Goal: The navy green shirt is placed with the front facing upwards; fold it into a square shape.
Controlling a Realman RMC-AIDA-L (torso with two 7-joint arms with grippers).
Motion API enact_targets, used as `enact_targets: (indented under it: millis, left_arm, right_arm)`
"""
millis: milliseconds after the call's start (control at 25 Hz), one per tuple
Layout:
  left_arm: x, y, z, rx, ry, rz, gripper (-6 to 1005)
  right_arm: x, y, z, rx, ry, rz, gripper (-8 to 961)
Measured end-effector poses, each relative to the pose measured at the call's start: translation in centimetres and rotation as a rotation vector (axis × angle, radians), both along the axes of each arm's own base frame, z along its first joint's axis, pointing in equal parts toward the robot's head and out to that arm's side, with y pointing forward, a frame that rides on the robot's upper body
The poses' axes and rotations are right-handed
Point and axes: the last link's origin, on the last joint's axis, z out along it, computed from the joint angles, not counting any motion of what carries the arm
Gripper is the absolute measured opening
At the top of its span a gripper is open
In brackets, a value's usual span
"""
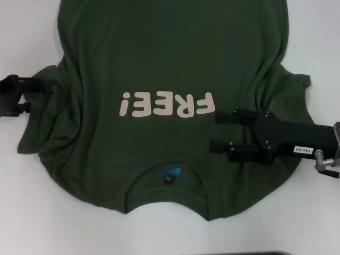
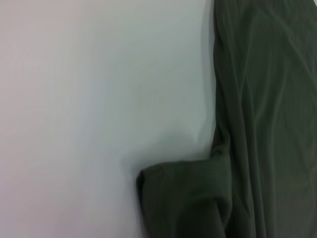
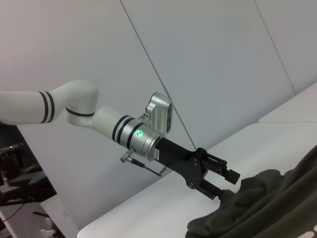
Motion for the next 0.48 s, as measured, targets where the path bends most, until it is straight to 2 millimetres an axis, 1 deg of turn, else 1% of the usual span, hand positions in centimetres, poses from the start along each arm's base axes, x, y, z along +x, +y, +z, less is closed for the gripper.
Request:
enact_targets:
  millis: [120,240,480]
  left_arm:
    - [0.09,0.12,0.01,0.002,0.0,-0.001,748]
    - [0.05,0.17,0.13,0.004,0.001,0.004,728]
    - [-0.41,0.14,0.32,-0.016,0.048,0.009,547]
  right_arm:
    - [0.0,0.0,0.0,0.0,0.0,0.0,895]
    - [-0.01,-0.01,0.0,0.0,0.0,0.0,895]
    - [-0.01,-0.01,0.01,-0.001,0.001,0.001,895]
